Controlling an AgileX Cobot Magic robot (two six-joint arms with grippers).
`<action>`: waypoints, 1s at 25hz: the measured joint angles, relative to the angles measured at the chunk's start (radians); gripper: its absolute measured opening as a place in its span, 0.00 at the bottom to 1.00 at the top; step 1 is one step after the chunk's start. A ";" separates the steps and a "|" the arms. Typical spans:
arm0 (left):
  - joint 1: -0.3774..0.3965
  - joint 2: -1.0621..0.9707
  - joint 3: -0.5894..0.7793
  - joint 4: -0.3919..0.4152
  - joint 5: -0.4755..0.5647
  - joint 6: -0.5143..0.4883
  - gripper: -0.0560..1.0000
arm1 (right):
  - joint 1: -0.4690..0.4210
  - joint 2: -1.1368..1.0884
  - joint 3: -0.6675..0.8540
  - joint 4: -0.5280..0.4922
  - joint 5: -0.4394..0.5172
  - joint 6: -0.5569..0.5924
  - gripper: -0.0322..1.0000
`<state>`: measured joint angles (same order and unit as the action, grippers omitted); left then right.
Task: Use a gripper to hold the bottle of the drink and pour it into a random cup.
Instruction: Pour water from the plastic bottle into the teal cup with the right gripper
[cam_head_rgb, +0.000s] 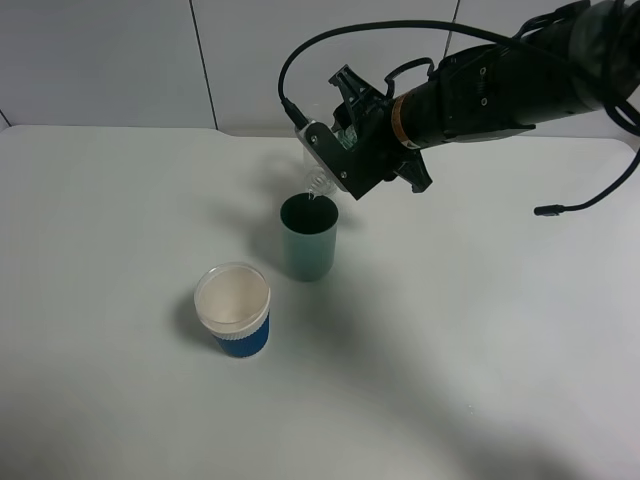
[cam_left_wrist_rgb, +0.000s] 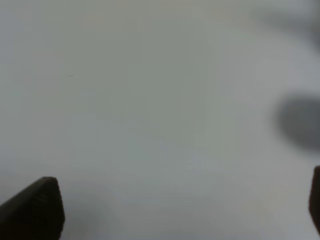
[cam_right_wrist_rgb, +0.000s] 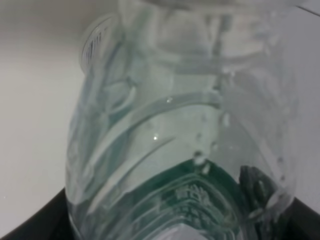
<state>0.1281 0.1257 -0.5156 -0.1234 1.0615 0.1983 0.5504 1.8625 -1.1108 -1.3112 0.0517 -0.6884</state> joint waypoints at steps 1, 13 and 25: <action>0.000 0.000 0.000 0.000 0.000 0.000 0.99 | 0.000 0.000 0.000 0.000 0.000 0.000 0.58; 0.000 0.000 0.000 0.000 0.000 0.000 0.99 | 0.010 0.000 0.000 0.000 -0.001 -0.016 0.58; 0.000 0.000 0.000 0.000 0.000 0.000 0.99 | 0.020 0.000 0.000 0.000 0.019 -0.046 0.58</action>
<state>0.1281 0.1257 -0.5156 -0.1234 1.0615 0.1983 0.5703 1.8625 -1.1108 -1.3112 0.0712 -0.7344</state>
